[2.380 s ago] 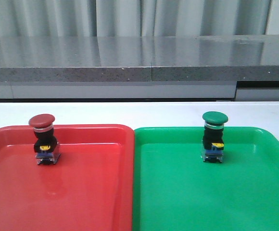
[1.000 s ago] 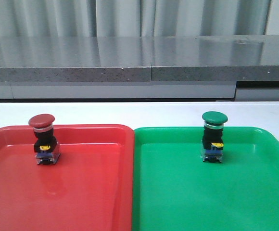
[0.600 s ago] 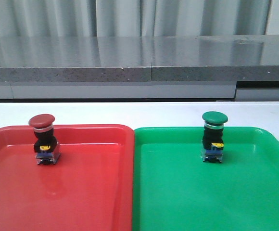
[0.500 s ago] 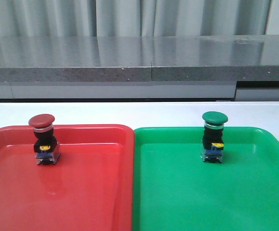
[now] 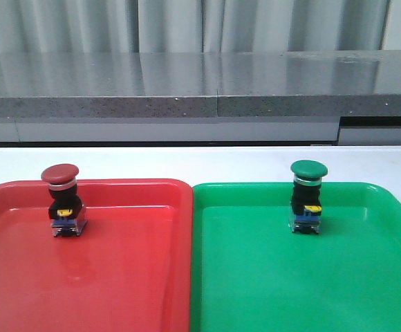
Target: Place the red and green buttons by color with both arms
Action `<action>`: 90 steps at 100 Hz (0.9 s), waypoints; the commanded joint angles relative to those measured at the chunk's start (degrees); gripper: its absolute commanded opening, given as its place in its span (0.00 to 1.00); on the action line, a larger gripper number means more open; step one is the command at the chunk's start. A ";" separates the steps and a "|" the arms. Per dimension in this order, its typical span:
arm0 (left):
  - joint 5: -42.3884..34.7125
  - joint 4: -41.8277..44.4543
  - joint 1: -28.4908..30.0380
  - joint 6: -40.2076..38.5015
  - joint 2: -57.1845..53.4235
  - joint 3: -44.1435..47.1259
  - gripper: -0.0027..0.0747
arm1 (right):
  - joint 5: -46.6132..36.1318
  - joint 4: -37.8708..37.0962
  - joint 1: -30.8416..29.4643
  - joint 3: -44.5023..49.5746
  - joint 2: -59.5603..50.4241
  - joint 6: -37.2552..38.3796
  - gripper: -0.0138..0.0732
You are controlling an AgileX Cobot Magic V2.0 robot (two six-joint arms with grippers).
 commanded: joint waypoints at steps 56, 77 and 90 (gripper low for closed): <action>-4.68 -0.29 0.12 -0.62 -1.64 2.41 0.01 | -7.92 0.03 -0.30 0.04 -1.18 -0.41 0.08; -4.68 -0.29 0.12 -0.62 -1.64 2.41 0.01 | -7.92 0.03 -0.30 0.04 -1.18 -0.41 0.08; -4.68 -0.29 0.12 -0.62 -1.64 2.41 0.01 | -7.86 0.03 -0.30 0.04 -1.18 -0.41 0.08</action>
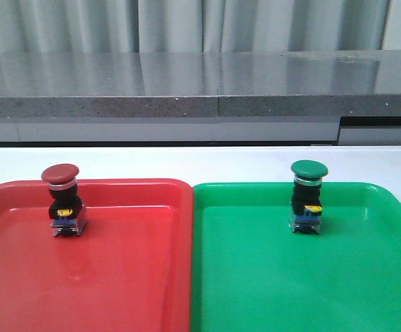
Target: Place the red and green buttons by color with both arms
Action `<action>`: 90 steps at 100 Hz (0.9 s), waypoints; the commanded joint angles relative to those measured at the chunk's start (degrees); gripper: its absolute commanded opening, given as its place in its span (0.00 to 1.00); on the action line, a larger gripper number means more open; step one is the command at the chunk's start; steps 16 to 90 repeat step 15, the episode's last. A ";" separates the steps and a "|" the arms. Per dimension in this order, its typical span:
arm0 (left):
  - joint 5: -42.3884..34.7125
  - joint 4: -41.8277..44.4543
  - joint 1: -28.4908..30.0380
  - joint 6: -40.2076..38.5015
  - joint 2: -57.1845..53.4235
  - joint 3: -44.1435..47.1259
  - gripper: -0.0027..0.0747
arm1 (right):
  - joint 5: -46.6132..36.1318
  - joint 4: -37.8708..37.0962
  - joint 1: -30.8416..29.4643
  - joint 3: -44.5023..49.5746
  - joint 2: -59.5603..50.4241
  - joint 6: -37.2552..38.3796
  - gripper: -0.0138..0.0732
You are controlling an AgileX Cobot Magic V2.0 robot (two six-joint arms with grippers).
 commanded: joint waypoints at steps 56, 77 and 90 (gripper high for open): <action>-4.68 -0.29 0.12 -0.62 -1.64 2.41 0.01 | -4.70 -0.10 -0.30 -0.87 -1.18 -0.41 0.08; -4.68 -0.29 0.12 -0.62 -1.64 2.41 0.01 | -4.70 -0.10 -0.30 -0.87 -1.18 -0.41 0.08; -4.68 -0.29 0.12 -0.62 -1.64 2.41 0.01 | -4.70 -0.10 -0.30 -0.87 -1.18 -0.41 0.08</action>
